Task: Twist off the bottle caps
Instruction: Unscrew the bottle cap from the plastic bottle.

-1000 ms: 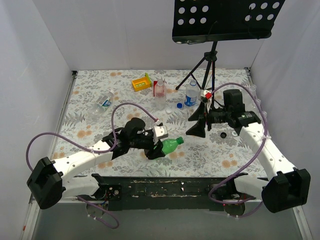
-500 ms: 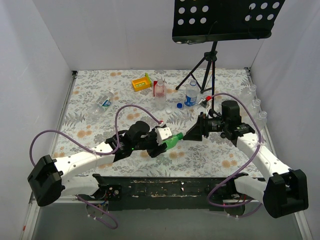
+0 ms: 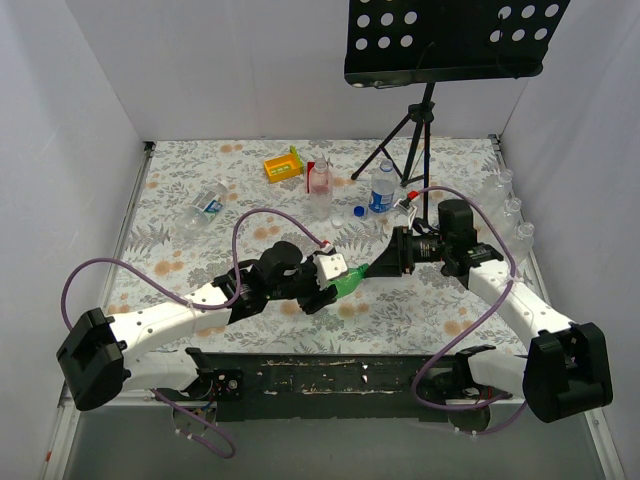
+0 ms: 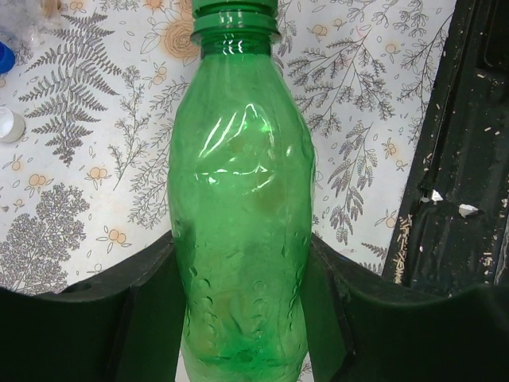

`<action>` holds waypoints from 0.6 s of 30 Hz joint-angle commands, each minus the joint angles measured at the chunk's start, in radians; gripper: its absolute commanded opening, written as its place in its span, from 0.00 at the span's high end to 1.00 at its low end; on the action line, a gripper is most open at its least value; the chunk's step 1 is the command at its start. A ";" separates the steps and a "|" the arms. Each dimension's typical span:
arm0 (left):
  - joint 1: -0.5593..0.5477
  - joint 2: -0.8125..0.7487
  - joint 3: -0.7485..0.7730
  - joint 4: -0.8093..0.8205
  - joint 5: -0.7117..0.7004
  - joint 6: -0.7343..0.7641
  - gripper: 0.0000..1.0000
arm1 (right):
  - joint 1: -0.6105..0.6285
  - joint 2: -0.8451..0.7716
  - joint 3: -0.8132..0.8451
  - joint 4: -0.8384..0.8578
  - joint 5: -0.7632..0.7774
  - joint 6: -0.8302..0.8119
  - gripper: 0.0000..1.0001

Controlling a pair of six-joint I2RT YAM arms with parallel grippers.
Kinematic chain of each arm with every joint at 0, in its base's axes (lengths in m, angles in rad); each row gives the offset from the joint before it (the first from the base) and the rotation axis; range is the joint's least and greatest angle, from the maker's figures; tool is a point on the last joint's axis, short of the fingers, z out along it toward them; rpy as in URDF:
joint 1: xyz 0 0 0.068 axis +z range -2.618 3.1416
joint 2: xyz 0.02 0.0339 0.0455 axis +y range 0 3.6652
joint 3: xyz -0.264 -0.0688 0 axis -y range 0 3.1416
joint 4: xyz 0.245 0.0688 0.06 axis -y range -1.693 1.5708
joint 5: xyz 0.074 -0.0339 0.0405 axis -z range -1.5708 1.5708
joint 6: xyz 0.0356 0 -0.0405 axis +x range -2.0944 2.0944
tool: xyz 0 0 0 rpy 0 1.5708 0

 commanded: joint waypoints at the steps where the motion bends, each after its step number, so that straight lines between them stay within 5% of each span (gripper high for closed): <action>1: -0.007 -0.001 0.031 0.030 -0.009 0.008 0.98 | 0.009 0.001 -0.007 0.036 -0.030 0.018 0.41; 5: -0.009 -0.004 0.031 0.034 -0.004 0.008 0.98 | 0.014 0.012 -0.004 0.042 -0.040 0.022 0.48; 12: -0.009 -0.035 0.002 0.051 0.027 0.002 0.98 | 0.016 0.007 -0.010 0.108 -0.102 0.022 0.87; 18: -0.001 -0.093 -0.038 0.059 0.111 -0.027 0.98 | 0.016 -0.025 -0.021 0.122 -0.196 -0.120 0.96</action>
